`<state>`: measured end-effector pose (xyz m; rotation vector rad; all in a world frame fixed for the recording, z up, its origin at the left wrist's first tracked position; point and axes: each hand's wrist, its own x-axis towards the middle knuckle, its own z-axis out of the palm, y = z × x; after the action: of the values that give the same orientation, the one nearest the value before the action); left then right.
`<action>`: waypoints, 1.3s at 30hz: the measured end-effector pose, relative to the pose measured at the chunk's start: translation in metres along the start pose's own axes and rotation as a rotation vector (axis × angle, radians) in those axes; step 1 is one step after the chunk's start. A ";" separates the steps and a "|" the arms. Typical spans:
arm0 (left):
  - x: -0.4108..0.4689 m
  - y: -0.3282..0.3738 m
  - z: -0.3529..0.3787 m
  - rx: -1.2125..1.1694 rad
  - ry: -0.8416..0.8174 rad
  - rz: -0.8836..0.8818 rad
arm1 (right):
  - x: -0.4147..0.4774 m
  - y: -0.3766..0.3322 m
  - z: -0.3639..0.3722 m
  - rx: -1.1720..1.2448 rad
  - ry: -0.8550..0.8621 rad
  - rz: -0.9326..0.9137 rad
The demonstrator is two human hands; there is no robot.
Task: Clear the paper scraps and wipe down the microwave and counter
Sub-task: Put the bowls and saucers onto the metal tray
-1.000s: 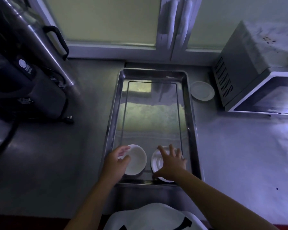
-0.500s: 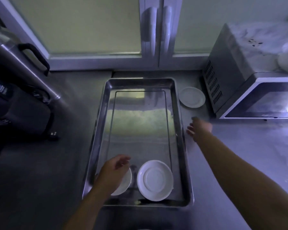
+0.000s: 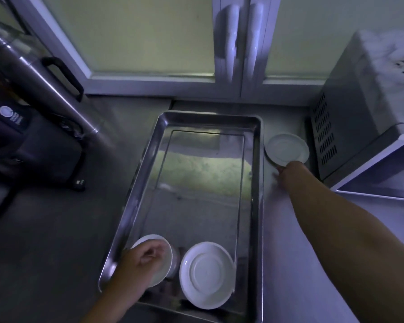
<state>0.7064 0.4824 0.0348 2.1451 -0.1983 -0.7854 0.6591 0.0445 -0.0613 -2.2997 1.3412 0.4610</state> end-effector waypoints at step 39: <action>-0.002 -0.092 -0.067 0.164 -0.138 0.300 | -0.309 -0.066 0.154 0.103 0.112 0.039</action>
<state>0.7342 0.5867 -0.0021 2.1454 -0.6605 -0.7613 0.5601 0.3797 -0.0283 -2.2475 1.4302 0.2726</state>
